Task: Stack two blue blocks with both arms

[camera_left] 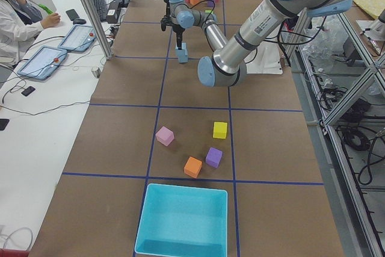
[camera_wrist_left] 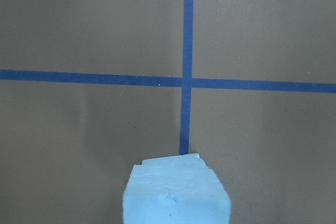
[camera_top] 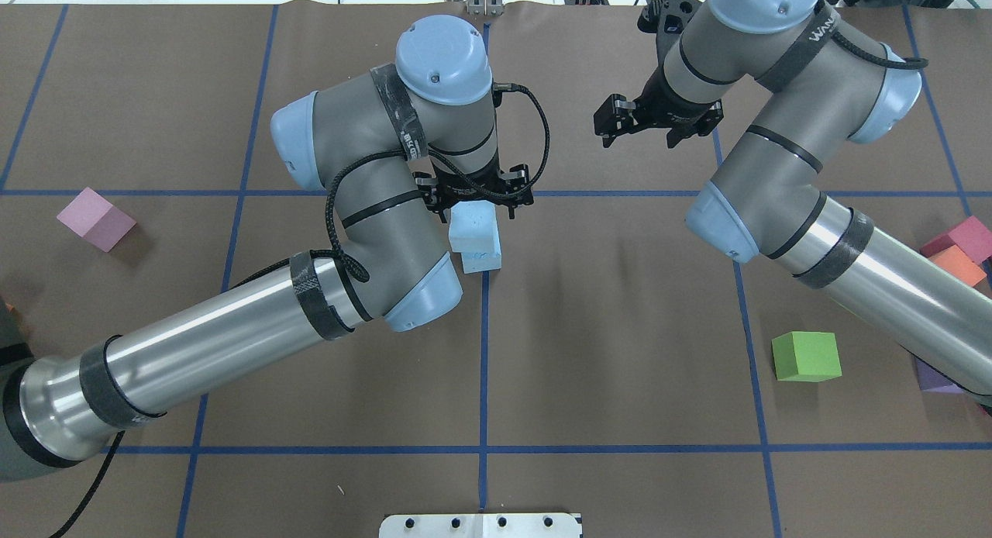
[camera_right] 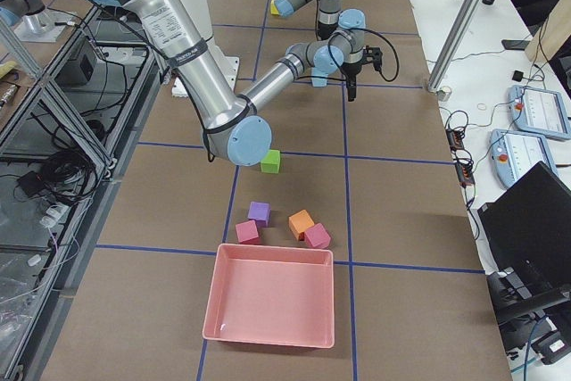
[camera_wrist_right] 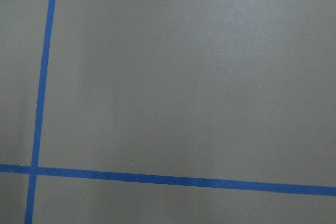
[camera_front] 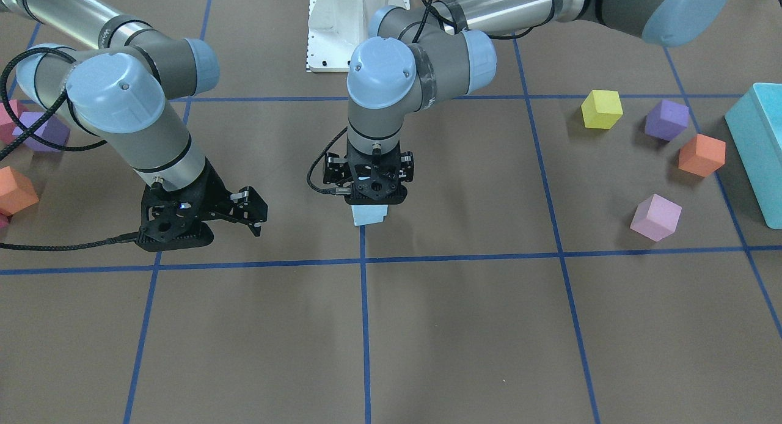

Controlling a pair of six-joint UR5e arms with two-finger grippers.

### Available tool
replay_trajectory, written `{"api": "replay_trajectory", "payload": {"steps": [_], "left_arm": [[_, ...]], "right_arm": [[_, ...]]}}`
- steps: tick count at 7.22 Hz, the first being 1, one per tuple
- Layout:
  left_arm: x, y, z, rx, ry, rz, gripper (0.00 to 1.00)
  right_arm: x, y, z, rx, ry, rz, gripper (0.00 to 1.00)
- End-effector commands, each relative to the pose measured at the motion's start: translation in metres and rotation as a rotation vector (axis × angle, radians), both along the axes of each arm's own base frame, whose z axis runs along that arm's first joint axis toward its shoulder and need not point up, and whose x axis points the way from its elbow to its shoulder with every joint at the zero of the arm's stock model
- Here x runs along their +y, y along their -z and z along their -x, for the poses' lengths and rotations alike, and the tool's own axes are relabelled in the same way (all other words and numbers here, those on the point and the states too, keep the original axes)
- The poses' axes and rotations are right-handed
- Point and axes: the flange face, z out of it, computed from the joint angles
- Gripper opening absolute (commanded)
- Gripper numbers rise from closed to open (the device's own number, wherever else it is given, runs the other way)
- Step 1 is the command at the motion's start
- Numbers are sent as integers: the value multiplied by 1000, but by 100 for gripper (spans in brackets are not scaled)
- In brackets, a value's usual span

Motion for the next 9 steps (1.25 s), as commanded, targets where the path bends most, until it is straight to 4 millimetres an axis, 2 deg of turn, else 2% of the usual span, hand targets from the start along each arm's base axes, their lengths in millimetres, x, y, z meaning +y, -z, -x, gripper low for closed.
{"api": "replay_trajectory", "payload": {"steps": [1,2,3,4,5,6,7,8,9], "left_arm": [[-24,4,37,14,12,-44,99],[-45,1,66,33,-9,-51,99],[-62,-13,105,55,-25,-61,99],[-73,-38,154,71,-41,-99,99],[-75,-76,211,63,-56,-135,99],[-79,-102,271,19,-97,-208,99],[-85,-117,328,-42,-144,-266,99],[-97,-141,389,-100,-189,-311,99],[-102,-181,445,-131,-213,-319,99]], "right_arm": [[-4,-22,-29,40,74,-105,100],[-4,-32,-56,39,52,-105,100],[-6,-43,-82,47,22,-84,100],[-6,-61,-115,29,7,-44,100],[-4,-82,-156,-19,-1,25,100],[8,-105,-205,-56,-29,72,100],[32,-134,-235,-42,-34,81,100],[52,-162,-262,-19,-31,78,100],[67,-186,-290,5,-24,62,100]]}}
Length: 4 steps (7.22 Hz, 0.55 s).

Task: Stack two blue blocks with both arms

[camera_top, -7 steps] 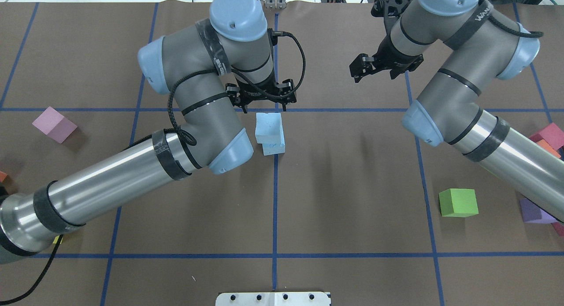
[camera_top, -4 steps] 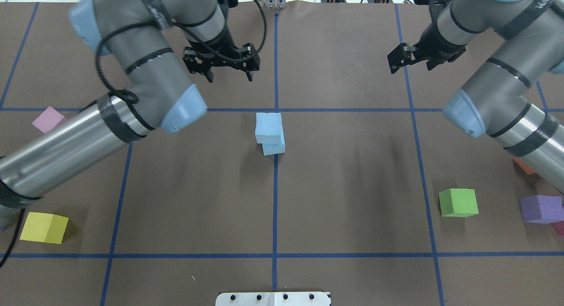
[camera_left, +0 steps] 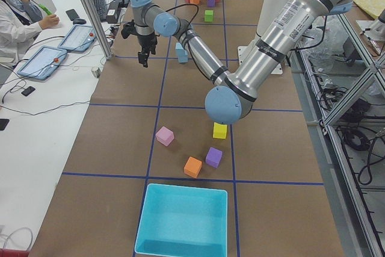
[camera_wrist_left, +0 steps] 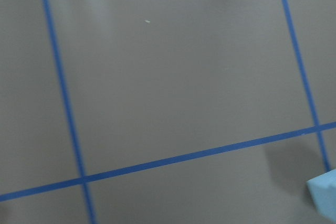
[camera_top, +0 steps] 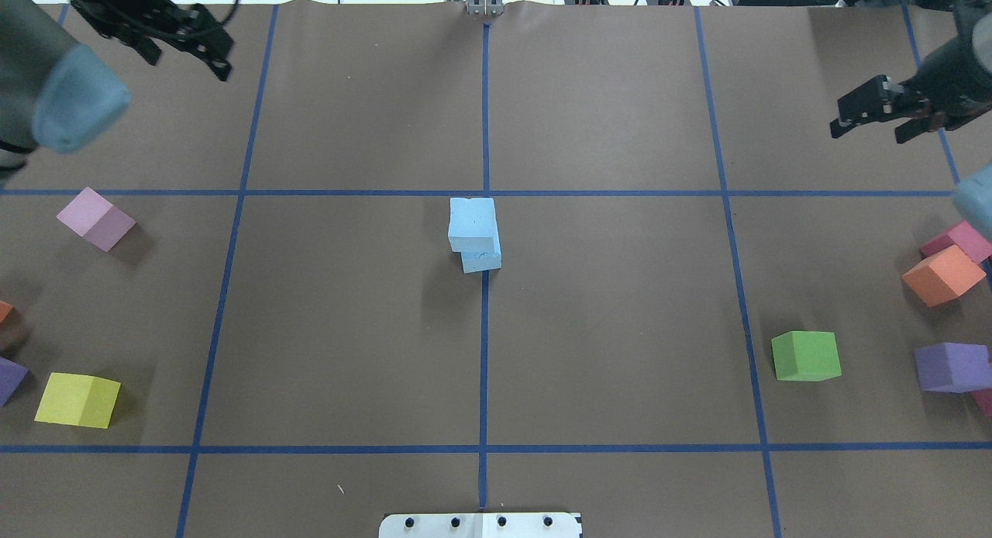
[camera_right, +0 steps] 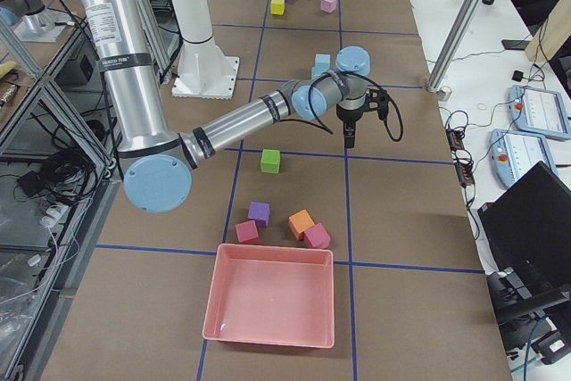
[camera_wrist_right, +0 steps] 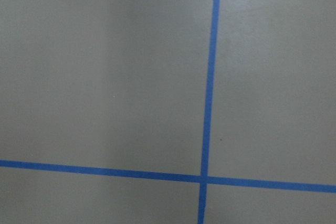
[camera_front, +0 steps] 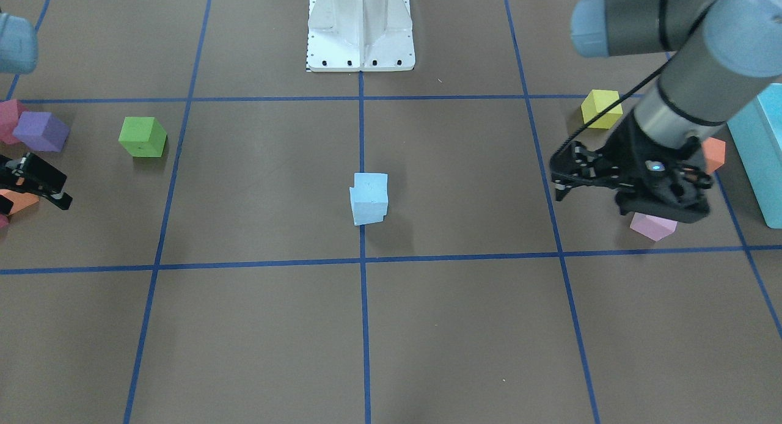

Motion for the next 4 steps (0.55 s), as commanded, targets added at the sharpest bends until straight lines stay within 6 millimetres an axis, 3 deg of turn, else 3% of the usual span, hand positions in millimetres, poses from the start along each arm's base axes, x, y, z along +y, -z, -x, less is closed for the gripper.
{"api": "replay_trajectory", "payload": {"steps": [1,2,4], "left_arm": [[0,-78,114,-27,-24,7,99],[10,-118,140,-25,-12,54,99],[35,-186,175,-43,-10,119,99]], "right_arm": [[37,-59,-63,53,30,-34,100],[51,-82,-90,75,39,-47,100],[64,-106,-128,90,-7,-18,100]]}}
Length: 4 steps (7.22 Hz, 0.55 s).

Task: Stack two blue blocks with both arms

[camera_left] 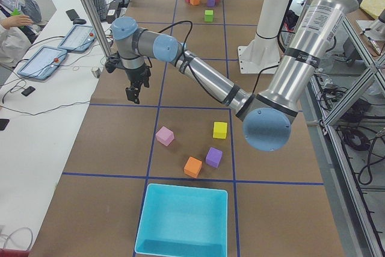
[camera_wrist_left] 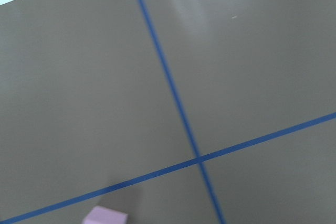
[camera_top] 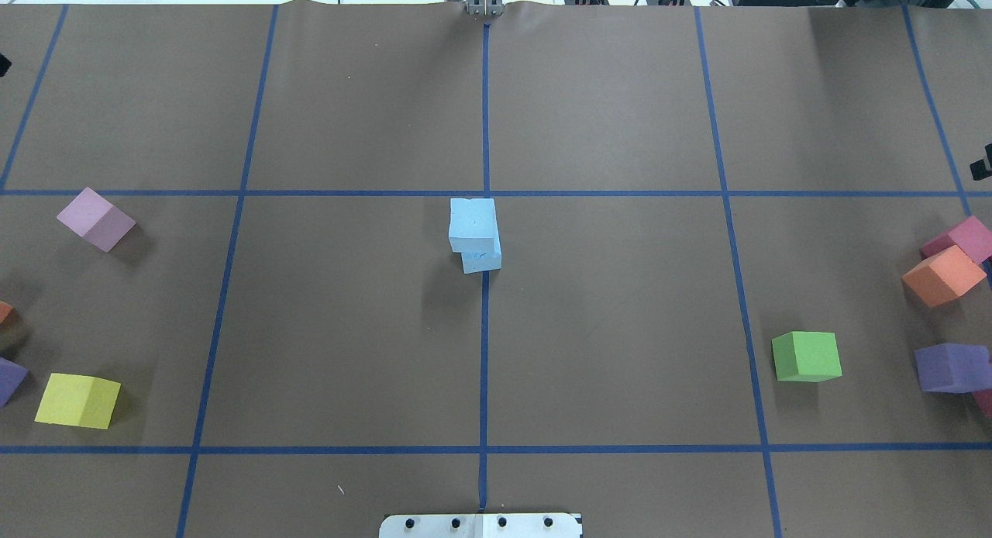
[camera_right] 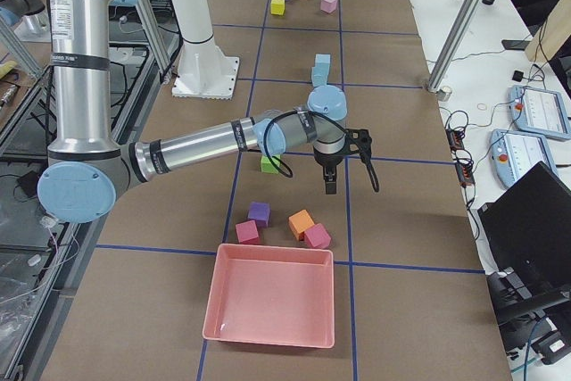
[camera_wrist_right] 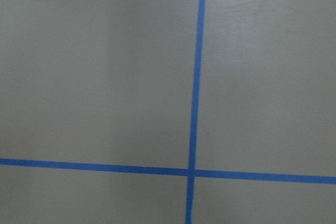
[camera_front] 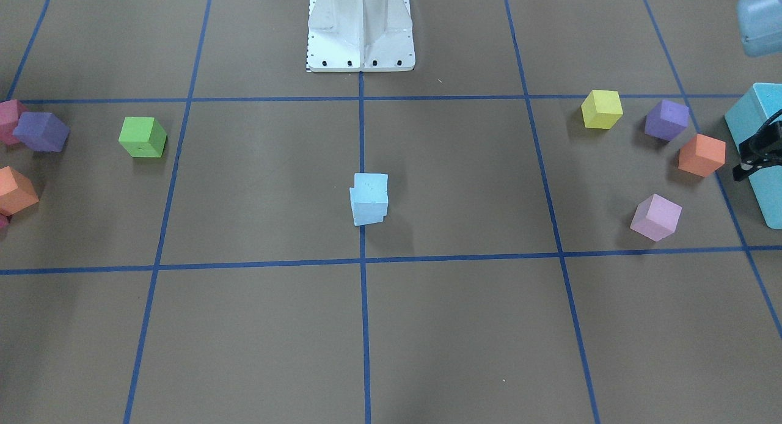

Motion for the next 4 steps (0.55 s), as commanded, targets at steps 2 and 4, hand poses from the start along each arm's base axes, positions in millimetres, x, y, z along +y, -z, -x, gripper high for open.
{"api": "replay_trajectory", "payload": {"steps": [2,4], "left_arm": [[42,-90,56,-15,2,66,99],[61,-118,63,5,11,119,99]], "right_arm": [[16,-31,-48,25,-78,45,100],[24,-45,-56,46,-85,60,100]]}}
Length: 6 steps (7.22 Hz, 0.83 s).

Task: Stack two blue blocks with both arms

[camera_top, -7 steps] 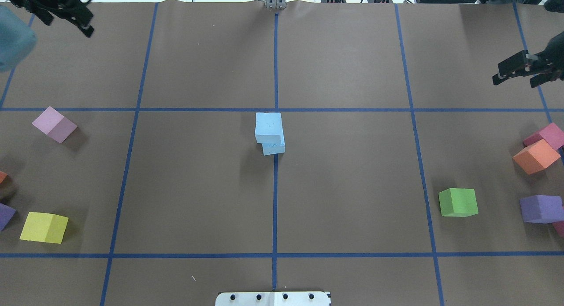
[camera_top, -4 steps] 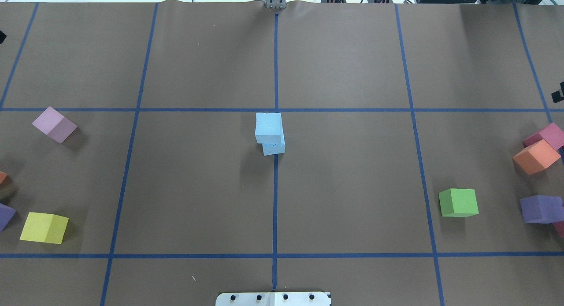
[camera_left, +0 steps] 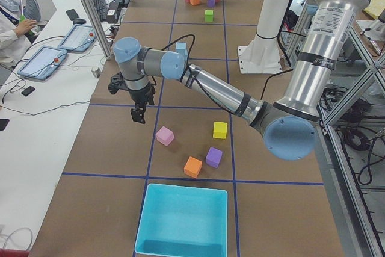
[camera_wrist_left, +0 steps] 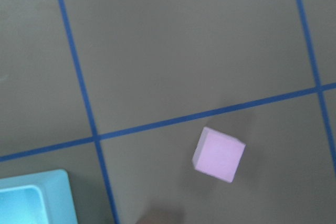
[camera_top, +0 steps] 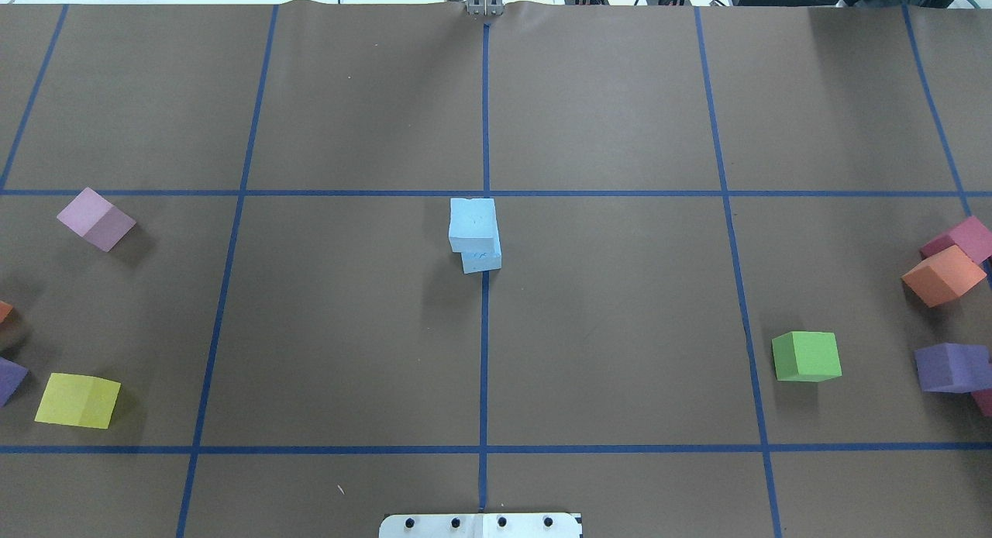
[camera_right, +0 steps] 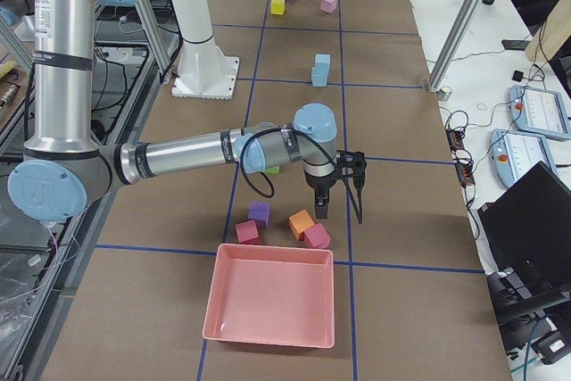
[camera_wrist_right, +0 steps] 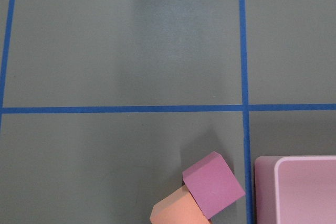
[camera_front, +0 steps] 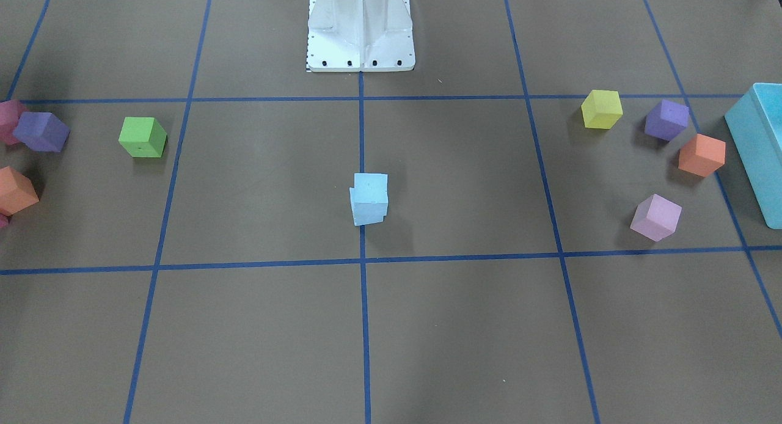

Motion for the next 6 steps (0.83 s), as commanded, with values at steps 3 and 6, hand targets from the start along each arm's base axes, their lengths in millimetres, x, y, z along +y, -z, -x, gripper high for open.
{"api": "replay_trajectory", "payload": {"steps": [3,6], "left_arm": [[18,-25,4,30,6,48,99],[29,-62,6,29,-27,65,99]], "right_arm": [[6,-10,-5,19,1,7,100],[6,-10,-5,19,0,7,100]]}}
